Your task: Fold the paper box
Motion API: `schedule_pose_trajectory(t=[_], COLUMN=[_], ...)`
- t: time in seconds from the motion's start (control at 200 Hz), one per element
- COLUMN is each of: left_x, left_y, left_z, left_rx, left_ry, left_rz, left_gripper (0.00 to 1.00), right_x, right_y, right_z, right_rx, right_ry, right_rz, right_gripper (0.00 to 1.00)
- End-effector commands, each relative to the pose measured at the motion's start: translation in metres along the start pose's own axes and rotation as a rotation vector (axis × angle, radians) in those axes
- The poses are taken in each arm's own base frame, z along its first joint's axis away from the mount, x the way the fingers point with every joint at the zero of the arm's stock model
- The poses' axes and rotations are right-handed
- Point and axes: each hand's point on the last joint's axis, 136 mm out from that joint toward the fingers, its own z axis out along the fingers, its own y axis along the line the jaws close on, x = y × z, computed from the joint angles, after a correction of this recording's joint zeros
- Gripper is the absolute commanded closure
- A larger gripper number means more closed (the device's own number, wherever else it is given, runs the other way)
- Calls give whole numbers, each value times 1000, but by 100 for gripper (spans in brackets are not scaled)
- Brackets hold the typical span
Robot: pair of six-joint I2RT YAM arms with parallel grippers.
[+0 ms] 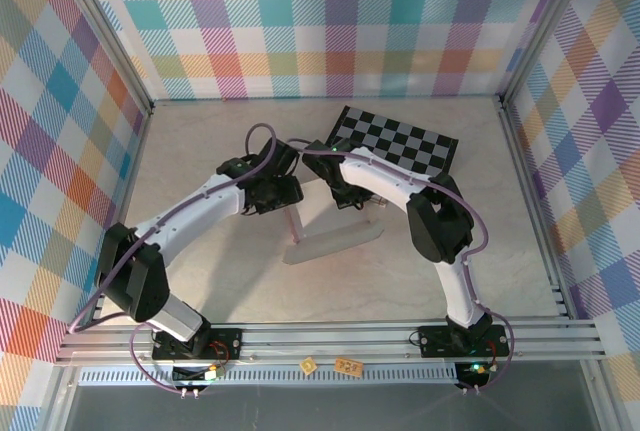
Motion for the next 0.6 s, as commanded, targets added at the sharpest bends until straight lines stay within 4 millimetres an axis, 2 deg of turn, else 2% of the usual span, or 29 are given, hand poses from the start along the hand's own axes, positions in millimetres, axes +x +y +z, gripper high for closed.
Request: schedule_pose_trajectory(t=[0.0, 0.14, 0.275, 0.38, 0.595], left_x=[-14, -45, -64, -73, -83], left_y=[16, 18, 21, 22, 27], left_z=[-31, -67, -92, -111, -143], left_rx=[-36, -4, 22, 36, 46], left_ry=[-53, -145, -191, -228, -283], left_rz=[-55, -96, -131, -138, -133], left_gripper=[41, 42, 42, 43, 44], right_x=[4, 15, 34, 51, 89], right_y=[1, 4, 12, 20, 51], right_z=[-3, -10, -13, -14, -20], right_rx=[-27, -84, -132, -128, -96], right_ry=[52, 138, 266, 388, 724], right_rz=[38, 167, 352, 514, 883], right_gripper=[100, 100, 100, 100, 100])
